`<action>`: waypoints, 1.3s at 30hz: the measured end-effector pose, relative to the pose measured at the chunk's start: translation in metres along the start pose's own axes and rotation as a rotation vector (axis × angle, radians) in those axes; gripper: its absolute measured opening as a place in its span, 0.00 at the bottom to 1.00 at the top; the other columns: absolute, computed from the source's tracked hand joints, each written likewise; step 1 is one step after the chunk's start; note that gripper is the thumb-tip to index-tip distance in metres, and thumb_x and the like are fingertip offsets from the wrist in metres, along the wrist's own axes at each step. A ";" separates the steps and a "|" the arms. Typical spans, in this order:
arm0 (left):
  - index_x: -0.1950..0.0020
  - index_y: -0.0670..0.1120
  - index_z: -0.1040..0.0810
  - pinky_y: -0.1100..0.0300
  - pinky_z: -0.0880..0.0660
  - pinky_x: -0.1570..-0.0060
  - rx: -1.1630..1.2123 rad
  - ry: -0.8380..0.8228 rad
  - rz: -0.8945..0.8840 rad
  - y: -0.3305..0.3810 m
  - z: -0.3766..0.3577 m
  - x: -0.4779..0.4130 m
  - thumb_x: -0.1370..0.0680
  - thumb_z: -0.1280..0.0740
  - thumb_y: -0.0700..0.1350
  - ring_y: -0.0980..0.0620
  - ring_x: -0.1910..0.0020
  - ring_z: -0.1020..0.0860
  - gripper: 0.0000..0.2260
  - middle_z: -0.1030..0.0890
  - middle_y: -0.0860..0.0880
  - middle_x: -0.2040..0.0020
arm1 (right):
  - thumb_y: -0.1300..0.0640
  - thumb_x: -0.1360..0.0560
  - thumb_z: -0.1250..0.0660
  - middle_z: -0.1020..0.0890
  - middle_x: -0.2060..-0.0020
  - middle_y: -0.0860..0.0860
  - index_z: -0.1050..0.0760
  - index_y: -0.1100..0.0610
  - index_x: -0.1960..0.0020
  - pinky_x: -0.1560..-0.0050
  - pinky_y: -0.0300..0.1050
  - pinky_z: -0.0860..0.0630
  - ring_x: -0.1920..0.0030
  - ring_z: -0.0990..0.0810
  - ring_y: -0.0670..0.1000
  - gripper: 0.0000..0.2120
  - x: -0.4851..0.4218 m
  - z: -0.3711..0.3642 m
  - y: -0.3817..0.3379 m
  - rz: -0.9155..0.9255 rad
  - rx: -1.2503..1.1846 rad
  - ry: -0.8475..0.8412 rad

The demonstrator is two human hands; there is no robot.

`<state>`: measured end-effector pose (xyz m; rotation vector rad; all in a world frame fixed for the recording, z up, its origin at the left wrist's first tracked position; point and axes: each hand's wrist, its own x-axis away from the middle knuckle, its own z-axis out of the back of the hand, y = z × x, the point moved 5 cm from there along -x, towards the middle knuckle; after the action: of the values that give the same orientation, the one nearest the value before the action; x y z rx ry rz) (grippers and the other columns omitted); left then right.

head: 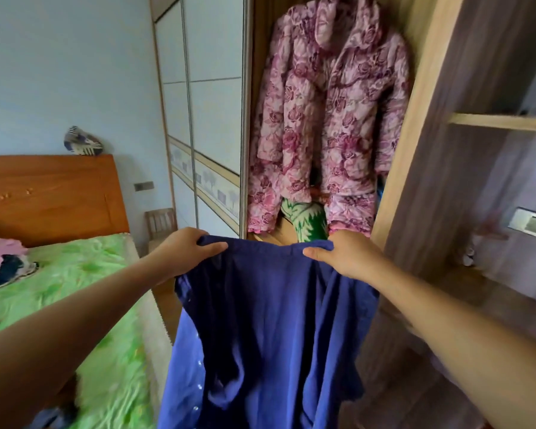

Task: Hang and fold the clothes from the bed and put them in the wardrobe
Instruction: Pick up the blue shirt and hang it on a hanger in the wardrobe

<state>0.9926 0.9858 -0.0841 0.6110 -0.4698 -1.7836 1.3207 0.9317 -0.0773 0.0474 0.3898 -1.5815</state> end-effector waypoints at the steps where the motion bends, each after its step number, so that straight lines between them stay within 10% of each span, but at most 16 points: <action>1: 0.60 0.46 0.18 0.52 0.23 0.59 -0.006 0.010 0.008 0.006 -0.006 -0.007 0.24 0.30 0.62 0.50 0.63 0.18 0.19 0.17 0.47 0.64 | 0.26 0.28 0.37 0.39 0.75 0.51 0.41 0.54 0.69 0.68 0.50 0.45 0.73 0.37 0.53 0.34 -0.005 -0.001 0.007 -0.002 -0.016 0.005; 22: 0.52 0.37 0.20 0.46 0.21 0.58 -0.036 0.133 0.027 0.050 -0.070 -0.139 0.27 0.36 0.72 0.40 0.57 0.18 0.36 0.18 0.37 0.56 | 0.30 0.24 0.38 0.36 0.76 0.49 0.41 0.55 0.68 0.74 0.48 0.44 0.76 0.35 0.51 0.31 -0.125 -0.031 0.049 0.082 -0.194 0.102; 39: 0.68 0.45 0.36 0.53 0.36 0.68 0.046 0.053 -0.330 0.045 -0.108 -0.463 0.22 0.32 0.60 0.51 0.72 0.34 0.25 0.34 0.48 0.72 | 0.32 0.22 0.40 0.26 0.67 0.52 0.34 0.54 0.64 0.64 0.50 0.34 0.58 0.21 0.62 0.27 -0.362 -0.073 0.124 -0.363 -0.153 0.435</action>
<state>1.1992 1.4161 -0.0637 0.8018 -0.3909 -2.0663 1.4472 1.3000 -0.0754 0.2156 0.8990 -1.8936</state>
